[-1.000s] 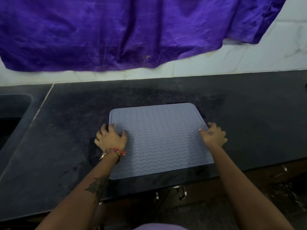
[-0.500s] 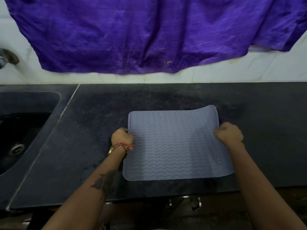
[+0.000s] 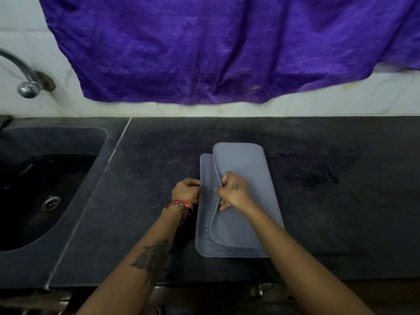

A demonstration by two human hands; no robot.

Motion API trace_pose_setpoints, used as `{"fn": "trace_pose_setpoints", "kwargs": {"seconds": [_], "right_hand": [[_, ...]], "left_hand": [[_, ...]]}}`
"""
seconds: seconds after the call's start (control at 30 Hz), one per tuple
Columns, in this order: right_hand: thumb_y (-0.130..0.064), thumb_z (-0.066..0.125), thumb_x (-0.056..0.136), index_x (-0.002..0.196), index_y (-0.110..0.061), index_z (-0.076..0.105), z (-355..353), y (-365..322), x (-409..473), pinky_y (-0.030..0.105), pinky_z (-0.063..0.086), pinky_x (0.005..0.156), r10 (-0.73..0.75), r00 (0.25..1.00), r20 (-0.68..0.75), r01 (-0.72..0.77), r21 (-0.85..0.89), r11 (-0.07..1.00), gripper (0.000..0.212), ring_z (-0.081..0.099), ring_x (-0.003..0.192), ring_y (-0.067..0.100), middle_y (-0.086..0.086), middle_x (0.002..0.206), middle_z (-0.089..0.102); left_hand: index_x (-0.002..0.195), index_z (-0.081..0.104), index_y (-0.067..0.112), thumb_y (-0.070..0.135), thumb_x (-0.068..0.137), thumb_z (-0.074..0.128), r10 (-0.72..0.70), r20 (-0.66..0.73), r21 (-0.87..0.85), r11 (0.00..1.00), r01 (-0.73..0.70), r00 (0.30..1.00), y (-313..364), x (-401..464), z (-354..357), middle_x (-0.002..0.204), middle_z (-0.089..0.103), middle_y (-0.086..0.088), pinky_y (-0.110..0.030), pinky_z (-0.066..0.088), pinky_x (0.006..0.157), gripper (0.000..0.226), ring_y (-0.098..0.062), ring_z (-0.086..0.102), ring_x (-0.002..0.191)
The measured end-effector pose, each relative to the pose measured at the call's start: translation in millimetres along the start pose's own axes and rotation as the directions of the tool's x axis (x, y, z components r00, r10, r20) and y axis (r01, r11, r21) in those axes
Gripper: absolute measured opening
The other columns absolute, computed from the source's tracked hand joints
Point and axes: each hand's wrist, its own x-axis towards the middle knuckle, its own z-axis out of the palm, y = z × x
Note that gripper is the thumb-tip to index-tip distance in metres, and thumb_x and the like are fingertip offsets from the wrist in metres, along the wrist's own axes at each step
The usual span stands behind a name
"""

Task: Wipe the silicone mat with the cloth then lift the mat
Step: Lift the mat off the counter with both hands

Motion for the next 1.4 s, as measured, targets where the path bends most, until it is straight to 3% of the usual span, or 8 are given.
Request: {"fn": "trace_pose_setpoints", "kwargs": {"seconds": [0.2, 0.33, 0.53, 0.67, 0.73, 0.83, 0.97, 1.4], "right_hand": [[-0.006, 0.056, 0.087, 0.09, -0.011, 0.042, 26.9, 3.0, -7.4, 0.026, 0.05, 0.035, -0.065, 0.998, -0.002, 0.064, -0.093, 0.994, 0.015, 0.068, 0.064, 0.033, 0.021, 0.095, 0.061], [-0.018, 0.057, 0.089, 0.102, -0.005, 0.047, 37.3, 5.2, -9.6, 0.046, 0.056, 0.073, -0.103, 0.994, -0.025, 0.09, -0.3, 0.95, 0.02, 0.066, 0.088, 0.037, 0.021, 0.102, 0.063], [-0.04, 0.055, 0.09, 0.111, -0.012, 0.062, 29.1, 6.2, -18.0, 0.029, 0.049, 0.076, -0.171, 0.983, 0.069, 0.184, -0.41, 0.894, 0.035, 0.063, 0.098, 0.028, 0.011, 0.105, 0.068], [-0.038, 0.058, 0.088, 0.124, -0.022, 0.057, -24.5, 17.5, -18.7, 0.031, 0.046, 0.083, -0.207, 0.925, -0.318, 0.052, -0.435, 0.899, 0.039, 0.055, 0.108, 0.027, 0.007, 0.117, 0.062], [-0.039, 0.06, 0.085, 0.13, -0.023, 0.049, -57.7, 33.3, -17.6, 0.037, 0.043, 0.087, -0.1, 0.892, -0.441, -0.106, -0.418, 0.902, 0.049, 0.045, 0.115, 0.032, 0.011, 0.127, 0.053], [-0.045, 0.065, 0.082, 0.14, -0.02, 0.036, -89.2, 54.3, -19.2, 0.04, 0.041, 0.098, 0.275, 0.942, -0.194, -0.299, -0.107, 0.948, 0.069, 0.042, 0.125, 0.031, 0.009, 0.141, 0.043], [-0.033, 0.068, 0.083, 0.131, -0.021, 0.044, -97.4, 63.6, -28.8, 0.034, 0.049, 0.073, 0.37, 0.912, 0.179, -0.396, 0.146, 0.906, 0.055, 0.057, 0.097, 0.018, -0.002, 0.116, 0.057], [0.0, 0.061, 0.087, 0.125, -0.008, 0.053, -87.4, 31.5, -21.2, 0.006, 0.046, 0.051, -0.005, 0.998, 0.06, -0.007, 0.194, 0.981, 0.04, 0.057, 0.078, 0.006, 0.007, 0.112, 0.06]], "left_hand": [[0.075, 0.062, 0.015, 0.018, 0.085, 0.065, -0.038, 0.118, -0.108, 0.993, 0.05, 0.992, 1.1, 10.4, -4.1, 0.087, 0.064, -0.016, -0.041, 0.057, 0.075, 0.011, -0.026, 0.062, 0.079], [0.072, 0.061, 0.012, 0.025, 0.079, 0.072, -0.036, 0.14, -0.095, 0.994, 0.049, 0.989, 3.5, 12.4, -3.3, 0.084, 0.063, -0.015, -0.038, 0.058, 0.069, 0.018, -0.025, 0.061, 0.075], [0.061, 0.065, 0.012, 0.023, 0.072, 0.078, -0.004, 0.116, 0.058, 0.998, -0.003, 0.993, 7.8, 18.4, -0.5, 0.071, 0.068, -0.012, -0.046, 0.058, 0.073, 0.02, -0.029, 0.067, 0.074], [0.056, 0.063, 0.015, 0.021, 0.07, 0.077, 0.026, 0.106, 0.147, 0.988, -0.042, 0.994, 7.9, 19.9, 1.8, 0.062, 0.064, -0.005, -0.042, 0.059, 0.07, 0.021, -0.02, 0.06, 0.062], [0.061, 0.063, 0.015, 0.017, 0.069, 0.076, 0.021, 0.108, 0.151, 0.988, -0.037, 0.994, 8.5, 19.5, 2.2, 0.064, 0.064, -0.004, -0.043, 0.059, 0.071, 0.015, -0.019, 0.061, 0.063], [0.071, 0.062, 0.015, 0.015, 0.07, 0.074, 0.023, 0.116, 0.13, 0.991, -0.039, 0.993, 8.7, 19.2, 2.1, 0.073, 0.066, -0.006, -0.044, 0.058, 0.073, 0.012, -0.022, 0.064, 0.072], [0.072, 0.06, 0.018, 0.01, 0.07, 0.073, 0.03, 0.121, 0.078, 0.996, -0.04, 0.992, 8.1, 16.3, 0.4, 0.085, 0.067, -0.009, -0.046, 0.058, 0.075, 0.015, -0.028, 0.066, 0.085], [0.085, 0.057, 0.016, 0.002, 0.075, 0.07, 0.066, -0.048, -0.124, 0.99, -0.072, 0.997, -2.2, -10.5, -25.7, 0.085, 0.063, -0.005, -0.047, 0.058, 0.069, 0.021, -0.023, 0.063, 0.082]]}}
